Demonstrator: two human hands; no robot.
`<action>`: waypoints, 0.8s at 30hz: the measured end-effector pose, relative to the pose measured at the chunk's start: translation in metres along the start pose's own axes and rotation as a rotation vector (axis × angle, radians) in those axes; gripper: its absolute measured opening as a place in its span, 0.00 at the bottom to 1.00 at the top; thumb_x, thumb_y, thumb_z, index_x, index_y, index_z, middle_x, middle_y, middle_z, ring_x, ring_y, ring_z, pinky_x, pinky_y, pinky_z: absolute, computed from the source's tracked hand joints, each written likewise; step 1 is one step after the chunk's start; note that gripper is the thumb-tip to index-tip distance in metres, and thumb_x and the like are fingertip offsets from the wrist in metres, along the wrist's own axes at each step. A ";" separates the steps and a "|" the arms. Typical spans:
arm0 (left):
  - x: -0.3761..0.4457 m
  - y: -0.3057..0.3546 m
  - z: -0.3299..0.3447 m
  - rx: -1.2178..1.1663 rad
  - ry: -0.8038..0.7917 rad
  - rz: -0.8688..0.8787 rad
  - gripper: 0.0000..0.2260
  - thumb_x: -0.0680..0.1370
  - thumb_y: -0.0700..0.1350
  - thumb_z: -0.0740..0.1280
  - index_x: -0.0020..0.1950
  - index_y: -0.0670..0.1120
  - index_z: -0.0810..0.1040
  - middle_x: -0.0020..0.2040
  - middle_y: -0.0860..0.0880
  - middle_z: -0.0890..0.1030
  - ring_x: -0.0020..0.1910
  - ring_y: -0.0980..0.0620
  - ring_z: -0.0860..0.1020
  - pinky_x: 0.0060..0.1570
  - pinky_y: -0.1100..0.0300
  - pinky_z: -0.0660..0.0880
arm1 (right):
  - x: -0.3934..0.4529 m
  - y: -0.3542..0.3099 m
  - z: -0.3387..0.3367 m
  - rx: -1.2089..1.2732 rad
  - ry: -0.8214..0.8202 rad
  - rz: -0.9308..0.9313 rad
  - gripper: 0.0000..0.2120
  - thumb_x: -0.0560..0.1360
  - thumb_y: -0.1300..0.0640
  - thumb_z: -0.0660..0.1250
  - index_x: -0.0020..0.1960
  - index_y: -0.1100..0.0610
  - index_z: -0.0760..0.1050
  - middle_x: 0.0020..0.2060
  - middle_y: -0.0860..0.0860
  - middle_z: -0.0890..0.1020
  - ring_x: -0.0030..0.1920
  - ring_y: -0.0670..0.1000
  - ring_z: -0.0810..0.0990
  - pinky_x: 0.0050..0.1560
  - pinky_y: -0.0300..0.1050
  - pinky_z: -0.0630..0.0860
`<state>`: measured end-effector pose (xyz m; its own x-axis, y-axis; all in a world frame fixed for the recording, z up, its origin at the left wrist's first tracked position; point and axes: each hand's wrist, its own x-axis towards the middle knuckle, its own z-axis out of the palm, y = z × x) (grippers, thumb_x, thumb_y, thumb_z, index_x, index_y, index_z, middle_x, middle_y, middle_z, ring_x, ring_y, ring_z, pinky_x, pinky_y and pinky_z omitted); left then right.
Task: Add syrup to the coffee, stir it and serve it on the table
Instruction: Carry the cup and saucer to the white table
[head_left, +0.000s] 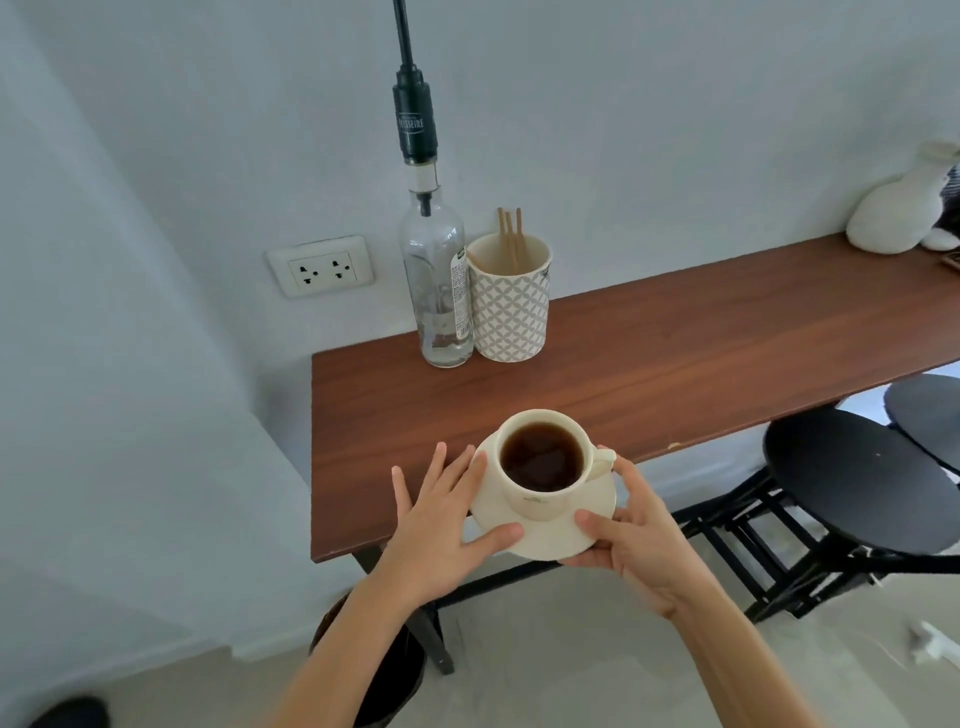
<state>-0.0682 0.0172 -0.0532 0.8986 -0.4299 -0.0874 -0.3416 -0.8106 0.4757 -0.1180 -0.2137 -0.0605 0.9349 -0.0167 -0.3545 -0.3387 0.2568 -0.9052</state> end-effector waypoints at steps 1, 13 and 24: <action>-0.005 0.003 0.001 -0.007 0.001 -0.018 0.42 0.73 0.75 0.54 0.82 0.58 0.47 0.83 0.58 0.48 0.81 0.54 0.36 0.67 0.44 0.21 | -0.001 -0.001 -0.001 -0.003 -0.012 0.006 0.33 0.75 0.71 0.69 0.70 0.42 0.66 0.58 0.65 0.80 0.54 0.66 0.84 0.42 0.59 0.84; -0.098 0.055 -0.008 -0.757 0.256 -0.374 0.43 0.73 0.59 0.72 0.81 0.60 0.51 0.79 0.61 0.63 0.78 0.60 0.60 0.78 0.50 0.59 | -0.010 -0.038 -0.001 -0.118 -0.411 0.049 0.33 0.75 0.73 0.68 0.72 0.45 0.67 0.48 0.52 0.86 0.52 0.66 0.85 0.40 0.60 0.84; -0.266 0.080 0.014 -1.102 0.633 -0.539 0.38 0.78 0.38 0.71 0.81 0.55 0.55 0.58 0.43 0.85 0.50 0.49 0.84 0.47 0.60 0.80 | -0.080 -0.015 0.080 -0.313 -0.850 0.155 0.33 0.75 0.72 0.67 0.72 0.44 0.67 0.52 0.65 0.85 0.47 0.67 0.86 0.38 0.58 0.85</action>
<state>-0.3385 0.0613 -0.0042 0.9212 0.3262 -0.2121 0.2106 0.0405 0.9767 -0.1789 -0.1393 0.0000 0.5981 0.7443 -0.2973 -0.3640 -0.0782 -0.9281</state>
